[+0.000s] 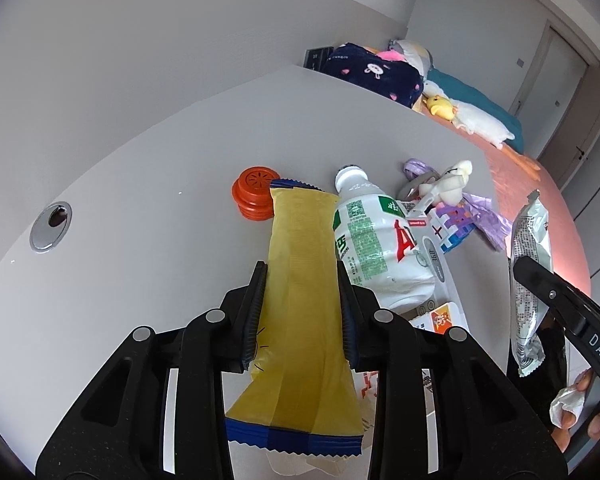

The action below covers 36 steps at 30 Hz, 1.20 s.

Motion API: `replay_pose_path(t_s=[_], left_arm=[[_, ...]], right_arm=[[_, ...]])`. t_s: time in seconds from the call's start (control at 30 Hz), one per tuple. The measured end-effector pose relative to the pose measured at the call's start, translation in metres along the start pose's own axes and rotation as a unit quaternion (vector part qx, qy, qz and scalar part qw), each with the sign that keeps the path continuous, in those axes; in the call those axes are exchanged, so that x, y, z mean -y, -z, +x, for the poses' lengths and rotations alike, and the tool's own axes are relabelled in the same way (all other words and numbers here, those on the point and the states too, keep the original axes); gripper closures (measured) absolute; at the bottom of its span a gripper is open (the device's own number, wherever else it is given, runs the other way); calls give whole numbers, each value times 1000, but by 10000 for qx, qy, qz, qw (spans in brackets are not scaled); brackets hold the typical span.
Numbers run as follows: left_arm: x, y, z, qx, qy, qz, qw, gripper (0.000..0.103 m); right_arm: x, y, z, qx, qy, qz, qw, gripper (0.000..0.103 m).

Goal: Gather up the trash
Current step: 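Lift the yellow wrapper with the left tool while the right tool grasps the silver pouch, then carry both items over the trash bin and open both tools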

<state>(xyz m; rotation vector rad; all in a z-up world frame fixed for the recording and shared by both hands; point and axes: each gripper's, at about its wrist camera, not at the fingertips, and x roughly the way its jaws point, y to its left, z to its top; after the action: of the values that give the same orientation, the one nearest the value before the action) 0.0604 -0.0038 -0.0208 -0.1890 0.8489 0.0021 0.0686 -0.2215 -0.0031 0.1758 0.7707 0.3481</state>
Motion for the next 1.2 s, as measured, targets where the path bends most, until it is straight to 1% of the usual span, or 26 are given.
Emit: replay_pose_path(t_s=[0.23,0.67,1.2], left_arm=[[25,1,-17,153,85,175,9997,71],[87,13,-33,139,308,575,9978,71],[168,32,-31,1,741,1091,9913,71]], right_arm=[[9,-1,-20,112,16,3,9999,87],[44,6,-65,300,47,206,9993,87],[103,22,-111,405,489,560,9964,87]])
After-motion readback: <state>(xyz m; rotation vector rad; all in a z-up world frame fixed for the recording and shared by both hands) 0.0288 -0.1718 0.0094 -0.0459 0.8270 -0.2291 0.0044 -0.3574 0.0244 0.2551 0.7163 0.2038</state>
